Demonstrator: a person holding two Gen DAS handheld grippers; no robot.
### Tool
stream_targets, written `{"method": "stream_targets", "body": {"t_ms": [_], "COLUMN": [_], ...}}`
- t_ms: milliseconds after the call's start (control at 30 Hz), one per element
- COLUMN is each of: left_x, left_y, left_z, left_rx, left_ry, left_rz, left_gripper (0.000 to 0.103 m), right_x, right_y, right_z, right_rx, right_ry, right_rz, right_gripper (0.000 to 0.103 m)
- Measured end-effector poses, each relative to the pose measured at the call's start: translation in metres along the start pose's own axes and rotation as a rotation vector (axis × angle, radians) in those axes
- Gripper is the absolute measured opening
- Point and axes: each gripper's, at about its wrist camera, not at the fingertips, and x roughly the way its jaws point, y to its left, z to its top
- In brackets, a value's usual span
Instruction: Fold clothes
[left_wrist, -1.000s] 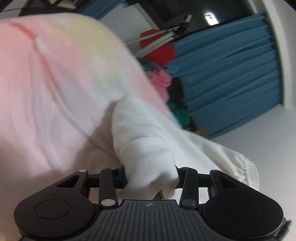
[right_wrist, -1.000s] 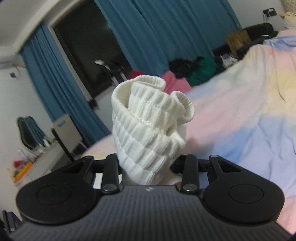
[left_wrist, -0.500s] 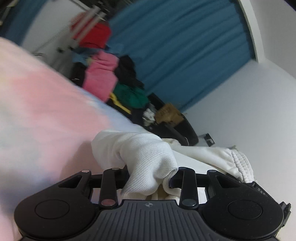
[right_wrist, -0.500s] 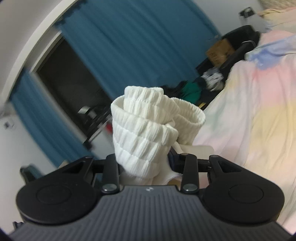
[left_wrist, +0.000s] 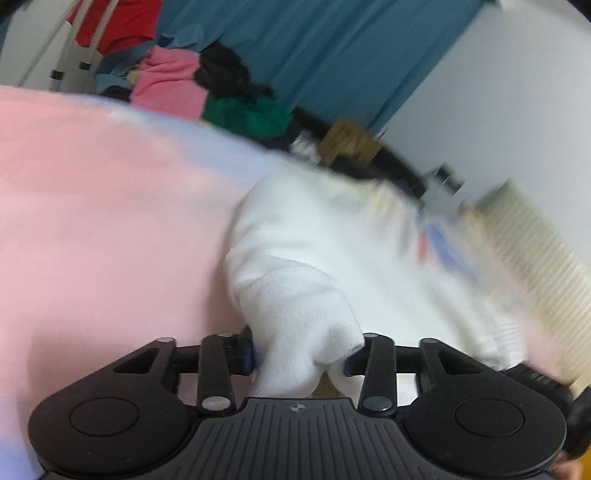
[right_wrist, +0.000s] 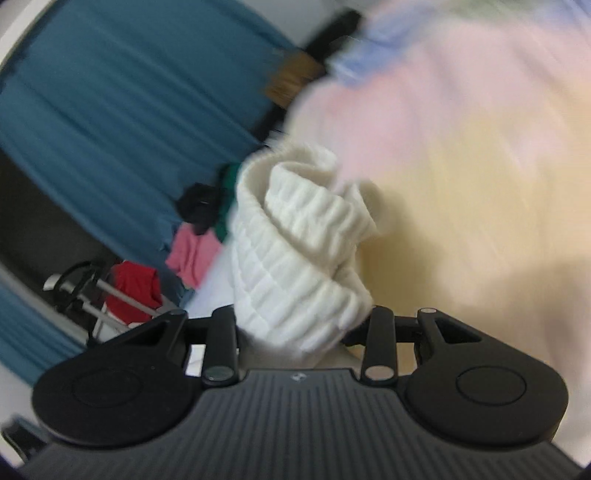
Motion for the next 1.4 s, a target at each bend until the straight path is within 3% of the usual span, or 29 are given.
{"method": "stream_targets", "body": {"t_ms": [100,233,333,400,433,533,667,733,800,967,1100,1233,1400], "left_x": [-0.007,-0.029,-0.063,-0.109,-0.124,-0.173,-0.24,-0.272,-0.303,-0.374,-0.416,-0.431,-0.426], "left_y": [-0.001,-0.02,-0.04,-0.056,-0.067,-0.098,-0.135,-0.151,-0.166,-0.182,-0.181,-0.171,-0.153], "left_z": [-0.028,-0.021,-0.009,-0.007,-0.003,0.007,0.006,0.0,-0.007,-0.036,-0.065,-0.095,-0.122], "left_rx": [0.086,0.111,0.169,0.206,0.218,0.259,0.319,0.344,0.364,0.38,0.386,0.379,0.36], "left_ry": [-0.02,-0.023,-0.037,-0.069,-0.084,-0.133,-0.207,-0.239,-0.261,-0.318,-0.358,-0.363,-0.361], "left_rz": [0.066,0.117,0.143,0.152,0.156,0.155,0.136,0.13,0.124,0.081,0.089,0.122,0.159], "left_gripper": [0.057,0.067,0.074,0.077,0.086,0.089,0.102,0.103,0.103,0.103,0.103,0.103,0.103], "right_x": [0.0,-0.006,-0.025,-0.044,-0.055,-0.094,-0.148,-0.175,-0.202,-0.269,-0.307,-0.321,-0.317], "right_y": [-0.033,-0.027,-0.006,0.01,0.019,0.054,0.103,0.127,0.147,0.174,0.184,0.181,0.165], "right_z": [-0.026,-0.018,-0.008,-0.005,-0.004,-0.004,-0.005,-0.005,-0.009,-0.037,-0.068,-0.105,-0.145], "right_rx": [0.084,0.093,0.023,-0.014,-0.031,-0.153,-0.326,-0.413,-0.487,-0.613,-0.697,-0.744,-0.787], "right_ry": [0.018,0.055,0.089,0.101,0.107,0.064,-0.002,-0.035,-0.065,-0.122,-0.173,-0.198,-0.207], "right_rz": [-0.032,-0.058,-0.133,-0.147,-0.151,-0.12,-0.072,-0.047,-0.024,0.028,0.069,0.083,0.036], "right_gripper": [0.05,0.053,0.055,0.055,0.055,0.055,0.06,0.081,0.091,0.089,0.09,0.089,0.089]}}
